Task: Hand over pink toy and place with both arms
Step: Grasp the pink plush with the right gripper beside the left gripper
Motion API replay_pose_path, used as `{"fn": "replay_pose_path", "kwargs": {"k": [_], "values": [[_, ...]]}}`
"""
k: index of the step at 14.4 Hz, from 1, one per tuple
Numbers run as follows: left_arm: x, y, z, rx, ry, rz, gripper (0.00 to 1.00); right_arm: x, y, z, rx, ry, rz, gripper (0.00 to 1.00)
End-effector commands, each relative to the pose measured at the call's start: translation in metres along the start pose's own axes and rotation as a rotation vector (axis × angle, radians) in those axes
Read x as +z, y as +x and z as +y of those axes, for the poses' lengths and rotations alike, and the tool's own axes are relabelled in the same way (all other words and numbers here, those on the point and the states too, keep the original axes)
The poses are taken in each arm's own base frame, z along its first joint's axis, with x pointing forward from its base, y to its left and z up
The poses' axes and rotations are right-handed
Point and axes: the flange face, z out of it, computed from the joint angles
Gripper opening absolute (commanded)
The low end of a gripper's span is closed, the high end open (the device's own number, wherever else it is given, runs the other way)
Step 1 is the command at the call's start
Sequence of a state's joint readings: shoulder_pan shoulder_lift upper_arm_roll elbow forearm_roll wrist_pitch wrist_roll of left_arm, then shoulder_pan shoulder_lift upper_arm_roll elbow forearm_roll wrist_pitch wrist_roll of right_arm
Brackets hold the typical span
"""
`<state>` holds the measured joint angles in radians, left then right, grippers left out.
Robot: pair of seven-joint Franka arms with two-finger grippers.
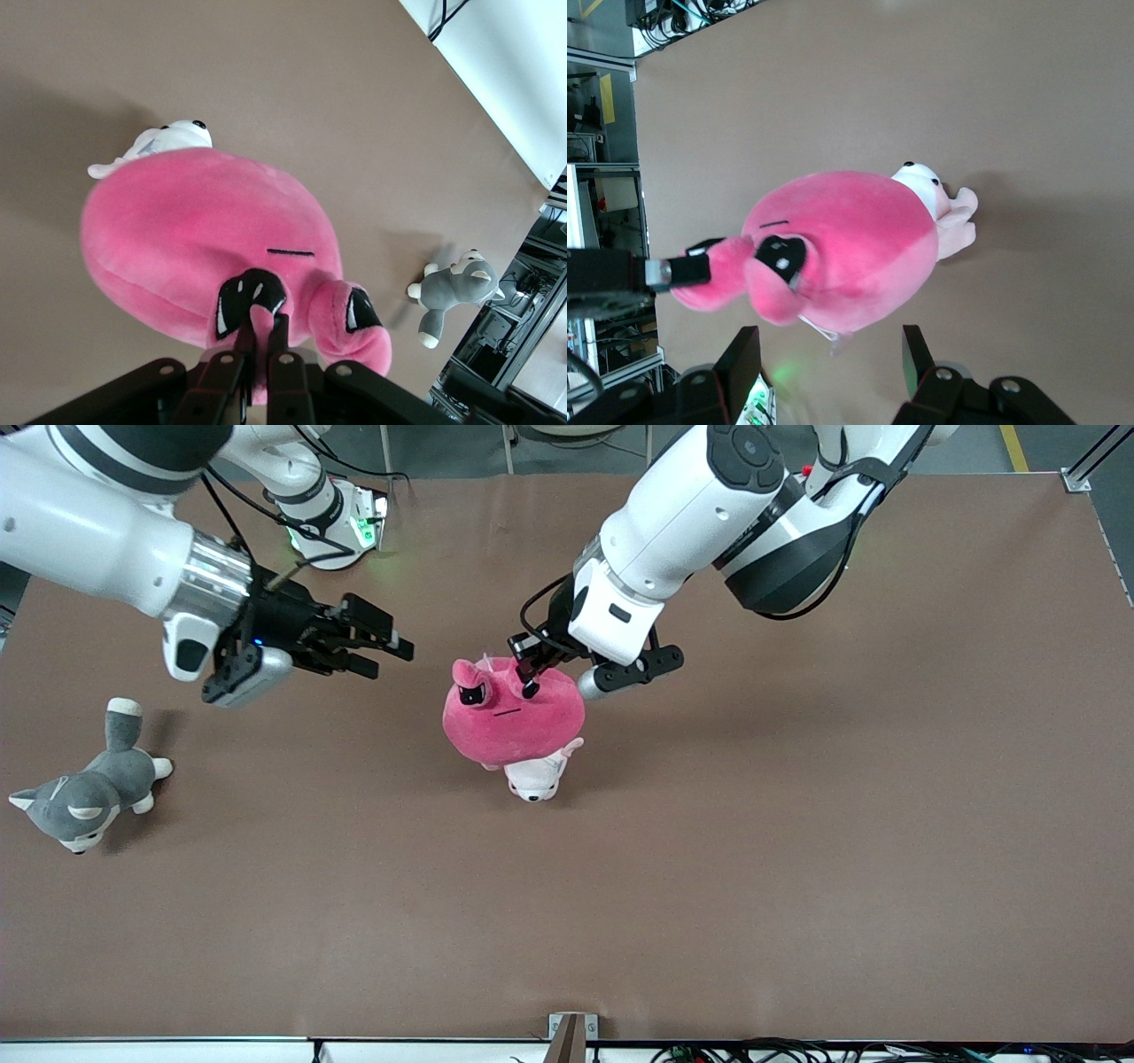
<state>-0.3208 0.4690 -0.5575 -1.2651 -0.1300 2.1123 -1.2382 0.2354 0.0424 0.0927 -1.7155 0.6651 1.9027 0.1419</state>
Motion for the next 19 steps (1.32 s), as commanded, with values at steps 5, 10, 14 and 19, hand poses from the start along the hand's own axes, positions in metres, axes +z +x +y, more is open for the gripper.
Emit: {"fn": "replay_pose_path", "kwargs": {"k": [5, 10, 14, 19], "values": [[0.005, -0.005, 0.008, -0.016, -0.014, -0.005, 0.00, 0.045, 0.007, -0.018, 0.029, 0.000, -0.009, 0.73], [0.005, -0.004, 0.007, -0.017, -0.014, -0.001, 0.00, 0.073, 0.005, -0.024, 0.023, -0.024, -0.019, 0.73], [0.005, -0.007, 0.008, -0.013, -0.013, -0.001, 0.00, 0.081, 0.008, -0.021, 0.025, -0.029, -0.020, 0.63], [0.004, -0.006, 0.011, -0.014, -0.035, 0.005, 0.01, 0.082, 0.008, -0.020, 0.057, -0.042, -0.027, 0.03]]}}
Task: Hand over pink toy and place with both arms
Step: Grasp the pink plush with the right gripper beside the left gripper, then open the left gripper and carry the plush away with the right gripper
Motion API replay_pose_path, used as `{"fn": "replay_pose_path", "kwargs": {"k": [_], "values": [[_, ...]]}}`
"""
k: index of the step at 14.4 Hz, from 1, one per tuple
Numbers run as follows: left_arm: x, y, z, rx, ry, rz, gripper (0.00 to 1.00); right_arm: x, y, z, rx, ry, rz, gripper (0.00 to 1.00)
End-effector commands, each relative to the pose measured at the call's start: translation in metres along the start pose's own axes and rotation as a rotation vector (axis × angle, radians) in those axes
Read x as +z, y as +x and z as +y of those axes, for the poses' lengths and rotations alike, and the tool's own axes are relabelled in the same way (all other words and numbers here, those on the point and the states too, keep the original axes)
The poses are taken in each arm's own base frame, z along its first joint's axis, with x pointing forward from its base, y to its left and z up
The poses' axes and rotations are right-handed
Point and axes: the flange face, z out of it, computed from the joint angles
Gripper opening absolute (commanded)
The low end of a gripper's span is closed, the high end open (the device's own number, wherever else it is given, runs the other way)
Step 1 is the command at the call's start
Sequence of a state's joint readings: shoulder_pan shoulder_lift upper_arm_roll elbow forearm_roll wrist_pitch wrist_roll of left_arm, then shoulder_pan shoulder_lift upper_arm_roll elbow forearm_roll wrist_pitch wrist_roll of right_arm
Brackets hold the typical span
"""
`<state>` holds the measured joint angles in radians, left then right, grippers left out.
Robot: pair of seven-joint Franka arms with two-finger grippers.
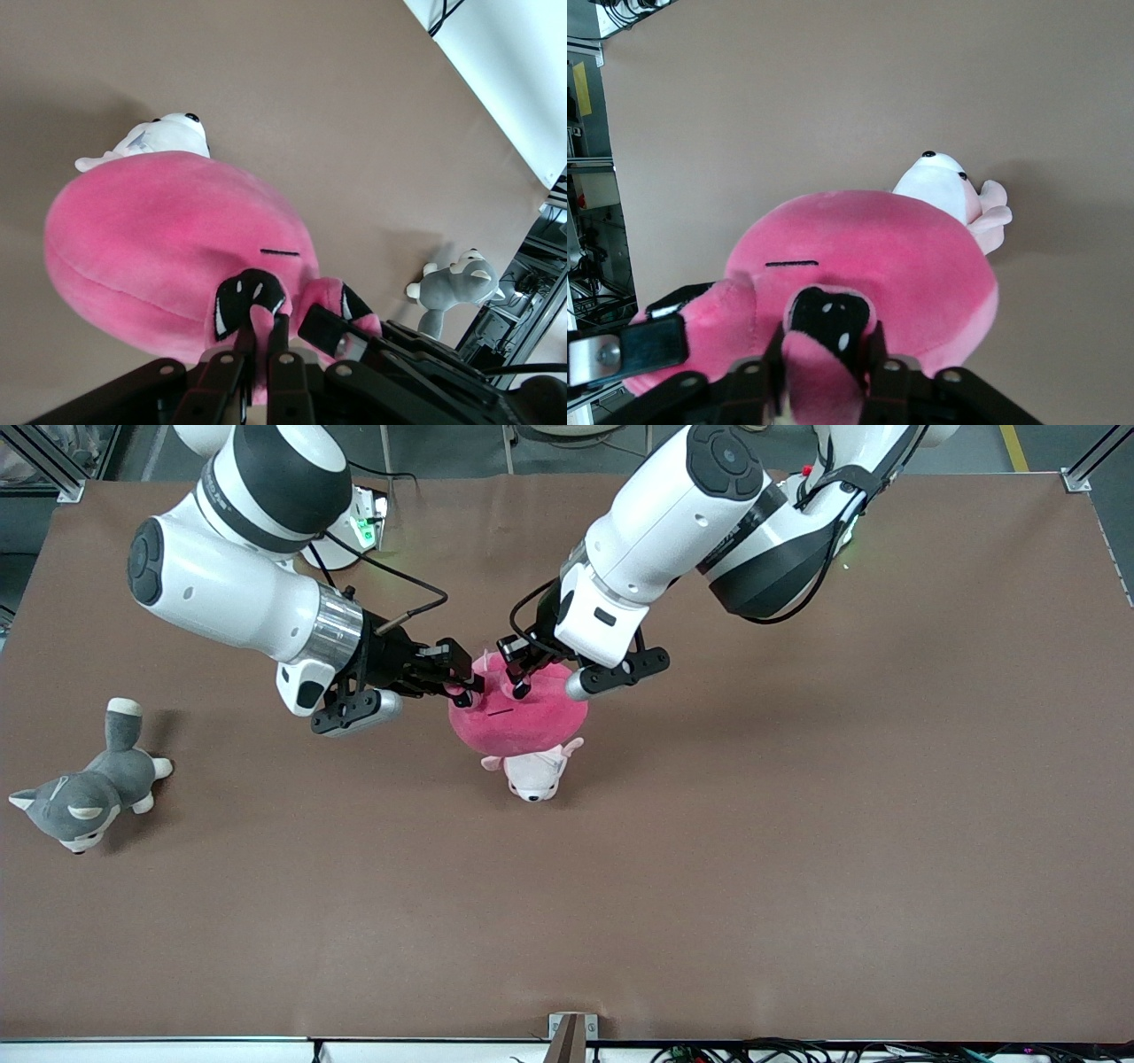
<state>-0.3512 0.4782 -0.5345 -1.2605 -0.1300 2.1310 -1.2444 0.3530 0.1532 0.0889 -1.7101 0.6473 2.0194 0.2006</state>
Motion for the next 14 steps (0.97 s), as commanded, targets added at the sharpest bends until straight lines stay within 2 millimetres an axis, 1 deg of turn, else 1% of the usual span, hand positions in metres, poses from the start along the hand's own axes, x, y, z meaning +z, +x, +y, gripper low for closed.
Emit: {"fn": "replay_pose_path", "kwargs": {"k": [1, 3, 4, 5, 7, 8, 9, 12, 13, 14], "values": [[-0.004, -0.006, 0.009, -0.022, -0.029, -0.001, 0.07, -0.005, 0.001, -0.004, 0.040, -0.011, 0.008, 0.03], [-0.008, -0.007, 0.009, -0.038, -0.031, 0.004, 0.42, -0.005, 0.002, -0.003, 0.042, -0.011, 0.009, 0.03], [-0.008, -0.007, 0.008, -0.037, -0.028, 0.009, 0.69, -0.006, 0.002, -0.002, 0.041, -0.012, 0.008, 0.03], [-0.009, -0.006, 0.008, -0.032, -0.028, 0.016, 0.99, -0.008, 0.003, 0.000, 0.043, -0.013, 0.007, 0.03], [-0.016, -0.002, 0.007, -0.015, -0.018, 0.055, 1.00, -0.012, 0.005, 0.010, 0.057, -0.022, -0.010, 0.03], [-0.019, 0.001, 0.006, -0.011, -0.013, 0.070, 1.00, -0.020, 0.008, 0.019, 0.063, -0.035, -0.011, 0.03], [-0.021, 0.005, 0.005, -0.009, -0.006, 0.082, 1.00, -0.032, 0.013, 0.033, 0.074, -0.053, -0.018, 0.03], [-0.035, 0.037, -0.012, -0.005, 0.088, 0.185, 1.00, -0.080, 0.029, 0.074, 0.082, -0.123, -0.018, 0.03], [-0.038, 0.045, -0.017, 0.008, 0.122, 0.221, 1.00, -0.095, 0.034, 0.091, 0.081, -0.135, -0.012, 0.03], [-0.052, 0.057, -0.023, 0.022, 0.146, 0.257, 1.00, -0.107, 0.040, 0.112, 0.097, -0.133, -0.003, 0.03]]}}
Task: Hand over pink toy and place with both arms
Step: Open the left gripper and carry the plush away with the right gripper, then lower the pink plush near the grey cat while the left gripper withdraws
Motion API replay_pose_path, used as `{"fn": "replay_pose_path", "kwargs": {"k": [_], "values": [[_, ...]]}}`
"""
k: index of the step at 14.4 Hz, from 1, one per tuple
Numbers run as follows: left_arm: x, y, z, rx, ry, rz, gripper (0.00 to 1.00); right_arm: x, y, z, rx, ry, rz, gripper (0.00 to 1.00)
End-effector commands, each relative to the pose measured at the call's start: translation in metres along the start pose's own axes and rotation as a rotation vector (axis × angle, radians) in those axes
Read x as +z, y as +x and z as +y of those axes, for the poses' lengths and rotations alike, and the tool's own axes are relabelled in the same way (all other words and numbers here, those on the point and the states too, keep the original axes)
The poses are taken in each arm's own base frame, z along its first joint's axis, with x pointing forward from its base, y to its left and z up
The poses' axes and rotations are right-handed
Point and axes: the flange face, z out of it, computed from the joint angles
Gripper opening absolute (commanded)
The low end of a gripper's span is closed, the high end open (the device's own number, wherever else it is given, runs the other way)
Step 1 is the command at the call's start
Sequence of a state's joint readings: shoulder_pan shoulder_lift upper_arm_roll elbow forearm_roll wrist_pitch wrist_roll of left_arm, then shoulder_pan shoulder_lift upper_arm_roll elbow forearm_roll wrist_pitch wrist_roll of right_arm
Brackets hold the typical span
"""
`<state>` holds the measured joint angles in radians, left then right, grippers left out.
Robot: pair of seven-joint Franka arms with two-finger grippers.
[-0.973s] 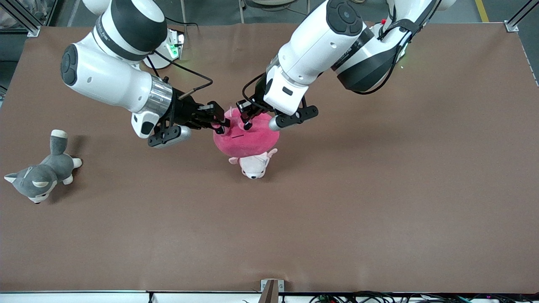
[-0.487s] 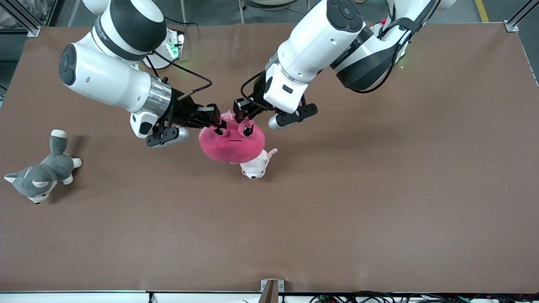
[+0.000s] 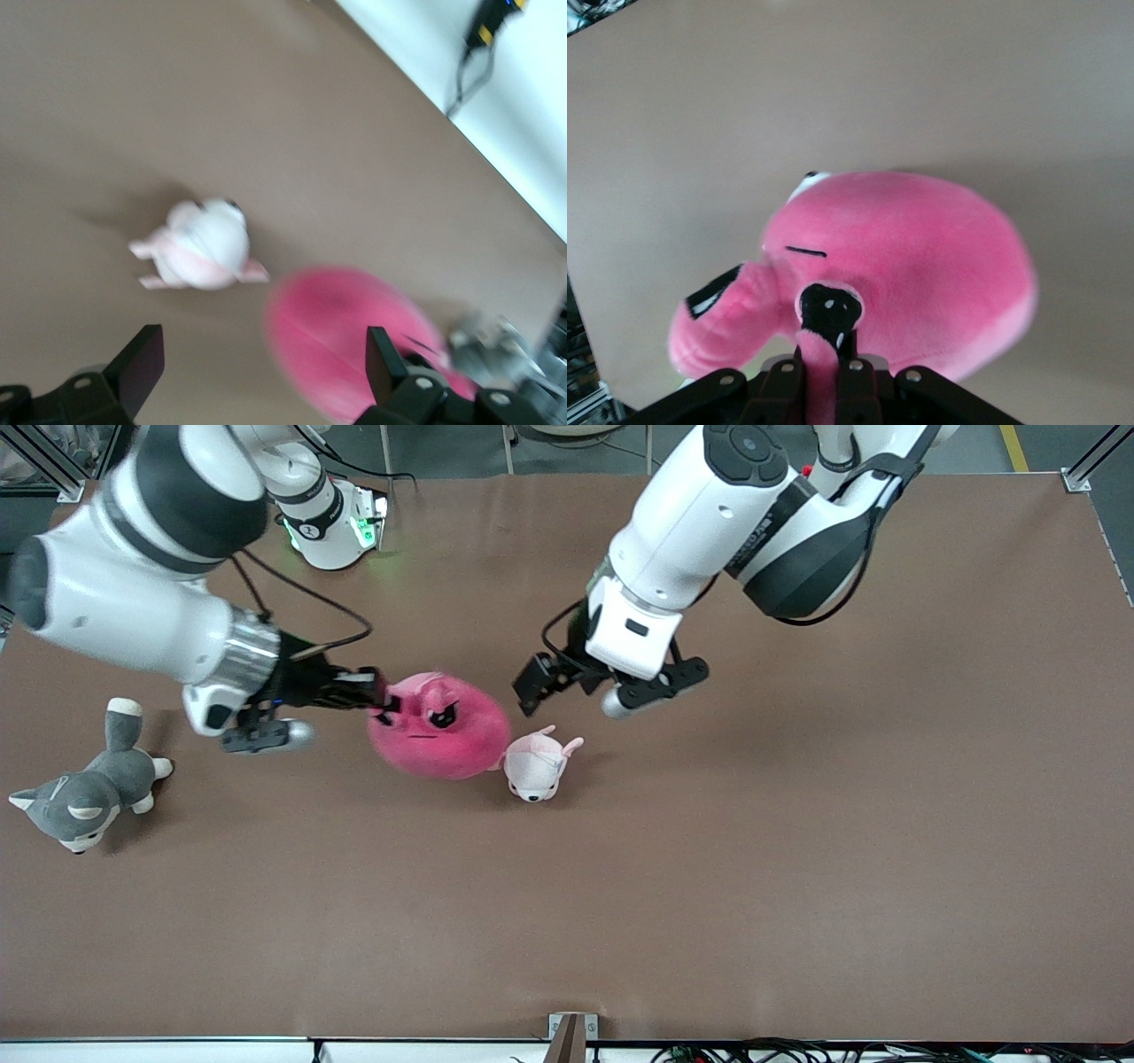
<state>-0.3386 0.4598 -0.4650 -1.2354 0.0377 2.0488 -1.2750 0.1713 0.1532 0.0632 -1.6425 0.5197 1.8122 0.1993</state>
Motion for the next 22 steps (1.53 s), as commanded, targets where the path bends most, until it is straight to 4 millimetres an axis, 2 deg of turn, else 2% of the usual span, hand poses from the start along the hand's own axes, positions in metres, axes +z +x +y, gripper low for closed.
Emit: {"fn": "replay_pose_path", "kwargs": {"k": [1, 2, 4, 7, 10, 12, 13, 16, 18, 22], "values": [[-0.029, 0.030, -0.021, 0.024, 0.081, 0.077, 1.00, -0.034, 0.017, 0.053, 0.023, -0.005, 0.020, 0.03], [-0.033, 0.046, -0.032, 0.040, 0.119, 0.077, 1.00, -0.034, 0.026, 0.075, 0.021, -0.005, 0.014, 0.03], [-0.050, 0.097, -0.065, 0.106, 0.189, 0.076, 1.00, -0.032, 0.043, 0.127, 0.014, -0.001, -0.006, 0.03], [-0.064, 0.162, -0.111, 0.193, 0.251, 0.056, 1.00, -0.017, 0.056, 0.209, -0.015, 0.045, -0.110, 0.03], [-0.080, 0.205, -0.150, 0.219, 0.294, 0.037, 1.00, -0.002, 0.064, 0.256, -0.011, 0.075, -0.144, 0.03], [-0.084, 0.218, -0.168, 0.208, 0.353, 0.040, 1.00, 0.012, 0.068, 0.273, -0.009, 0.087, -0.165, 0.03], [-0.088, 0.221, -0.171, 0.255, 0.405, 0.075, 1.00, 0.017, 0.068, 0.276, -0.016, 0.093, -0.179, 0.03], [-0.110, 0.218, -0.175, 0.403, 0.497, 0.115, 1.00, 0.036, 0.068, 0.282, -0.003, 0.156, -0.230, 0.03], [-0.131, 0.228, -0.195, 0.434, 0.524, 0.075, 1.00, 0.047, 0.069, 0.299, -0.012, 0.190, -0.251, 0.03], [-0.170, 0.217, -0.216, 0.498, 0.534, -0.019, 1.00, 0.066, 0.072, 0.315, -0.036, 0.214, -0.272, 0.03]]}}
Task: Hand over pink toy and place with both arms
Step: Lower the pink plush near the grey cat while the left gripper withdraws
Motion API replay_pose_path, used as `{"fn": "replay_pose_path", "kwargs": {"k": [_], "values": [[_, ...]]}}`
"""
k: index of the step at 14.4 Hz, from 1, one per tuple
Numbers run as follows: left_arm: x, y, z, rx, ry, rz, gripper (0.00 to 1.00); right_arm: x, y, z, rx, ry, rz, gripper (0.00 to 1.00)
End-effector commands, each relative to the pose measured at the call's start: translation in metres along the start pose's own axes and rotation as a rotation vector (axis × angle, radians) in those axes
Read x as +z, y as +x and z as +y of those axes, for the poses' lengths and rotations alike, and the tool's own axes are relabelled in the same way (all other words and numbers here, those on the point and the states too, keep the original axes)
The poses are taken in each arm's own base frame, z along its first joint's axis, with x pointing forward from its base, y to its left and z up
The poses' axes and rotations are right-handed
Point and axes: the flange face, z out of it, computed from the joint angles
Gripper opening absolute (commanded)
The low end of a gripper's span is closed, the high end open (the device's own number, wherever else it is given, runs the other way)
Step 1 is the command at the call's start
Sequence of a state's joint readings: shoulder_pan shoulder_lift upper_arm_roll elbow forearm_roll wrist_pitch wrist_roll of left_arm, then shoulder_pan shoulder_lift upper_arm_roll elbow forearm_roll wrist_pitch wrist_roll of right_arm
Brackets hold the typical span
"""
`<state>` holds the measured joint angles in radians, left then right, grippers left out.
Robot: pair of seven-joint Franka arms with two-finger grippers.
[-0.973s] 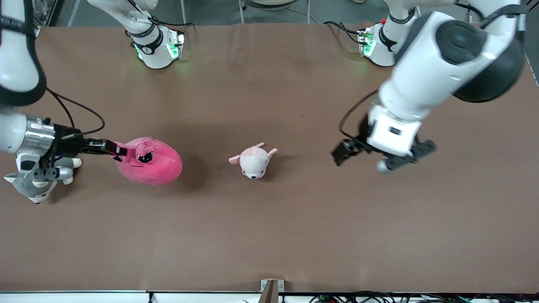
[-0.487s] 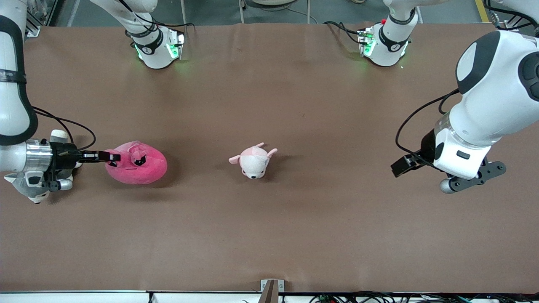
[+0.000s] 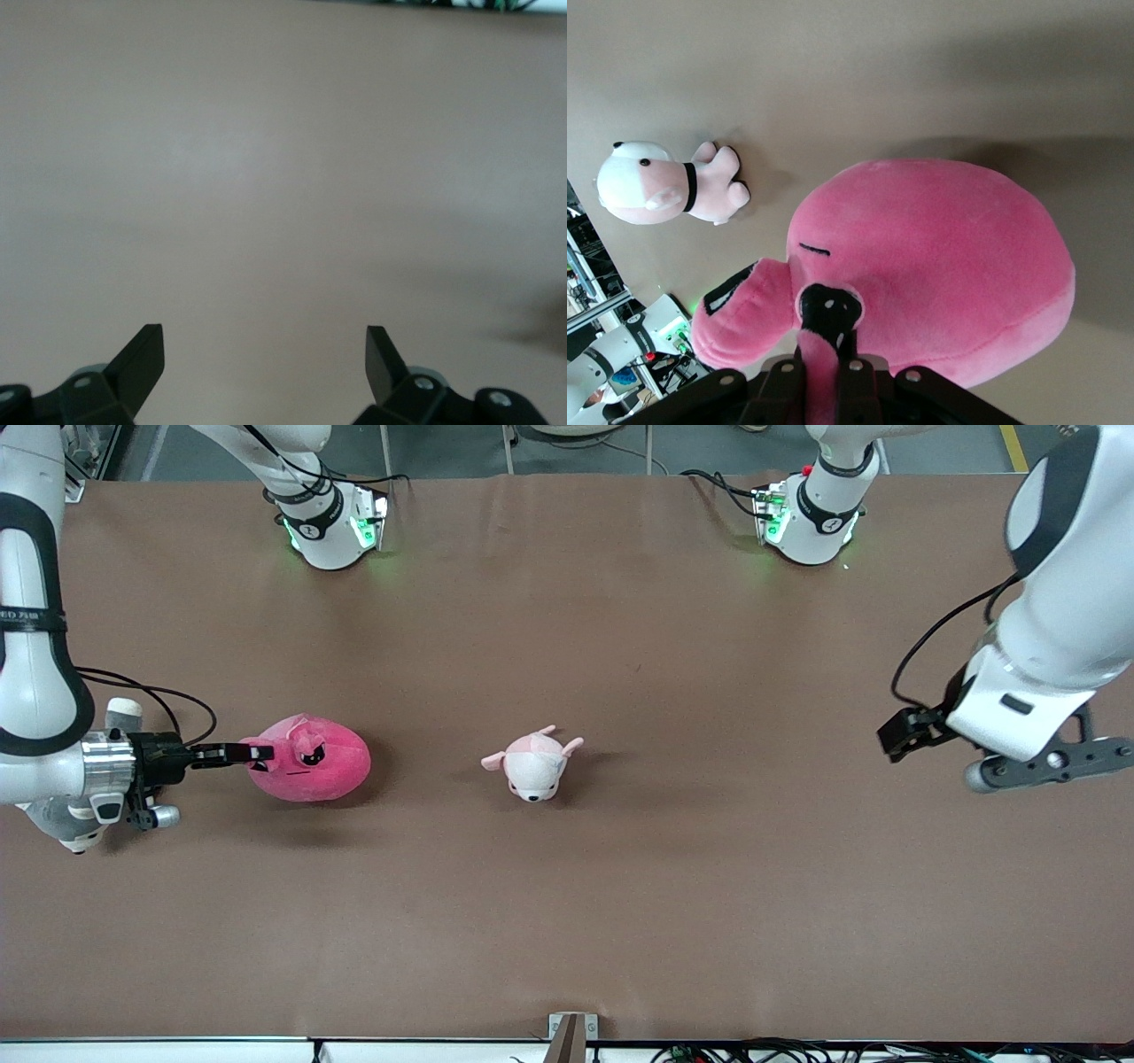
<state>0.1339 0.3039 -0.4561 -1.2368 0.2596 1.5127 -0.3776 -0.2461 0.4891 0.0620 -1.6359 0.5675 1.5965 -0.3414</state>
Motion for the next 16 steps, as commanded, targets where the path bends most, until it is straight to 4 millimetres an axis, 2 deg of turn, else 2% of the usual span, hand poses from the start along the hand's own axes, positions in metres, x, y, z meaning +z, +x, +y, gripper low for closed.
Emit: {"fn": "replay_pose_path", "kwargs": {"k": [1, 3, 5, 7, 8, 9, 10, 13, 16], "values": [[-0.021, -0.019, -0.023, 0.070, -0.026, -0.038, 1.00, 0.003, 0.003, 0.011, -0.019, 0.041, -0.012, 0.03], [-0.027, -0.035, -0.043, 0.072, -0.054, -0.058, 1.00, 0.008, 0.005, 0.019, -0.016, 0.056, -0.019, 0.04], [-0.030, -0.064, -0.053, 0.056, -0.098, -0.083, 1.00, 0.015, 0.008, 0.024, -0.024, 0.060, -0.026, 0.04], [-0.034, -0.081, -0.053, 0.067, -0.087, -0.077, 1.00, 0.014, 0.009, 0.026, -0.024, 0.056, -0.020, 0.15], [-0.034, -0.089, -0.054, 0.067, -0.084, -0.080, 1.00, 0.014, 0.009, 0.026, -0.024, 0.054, -0.019, 0.31], [-0.032, -0.097, -0.053, 0.068, -0.078, -0.080, 1.00, 0.013, 0.009, 0.026, -0.019, 0.054, -0.018, 0.81], [-0.031, -0.105, -0.051, 0.073, -0.073, -0.074, 1.00, 0.010, 0.009, 0.026, -0.019, 0.053, -0.011, 1.00], [-0.030, -0.115, -0.052, 0.078, -0.068, -0.048, 1.00, -0.038, 0.011, 0.012, -0.055, -0.010, 0.054, 1.00], [-0.033, -0.114, -0.068, 0.076, -0.080, -0.047, 1.00, -0.102, 0.004, -0.025, -0.127, -0.233, 0.114, 1.00]]}}
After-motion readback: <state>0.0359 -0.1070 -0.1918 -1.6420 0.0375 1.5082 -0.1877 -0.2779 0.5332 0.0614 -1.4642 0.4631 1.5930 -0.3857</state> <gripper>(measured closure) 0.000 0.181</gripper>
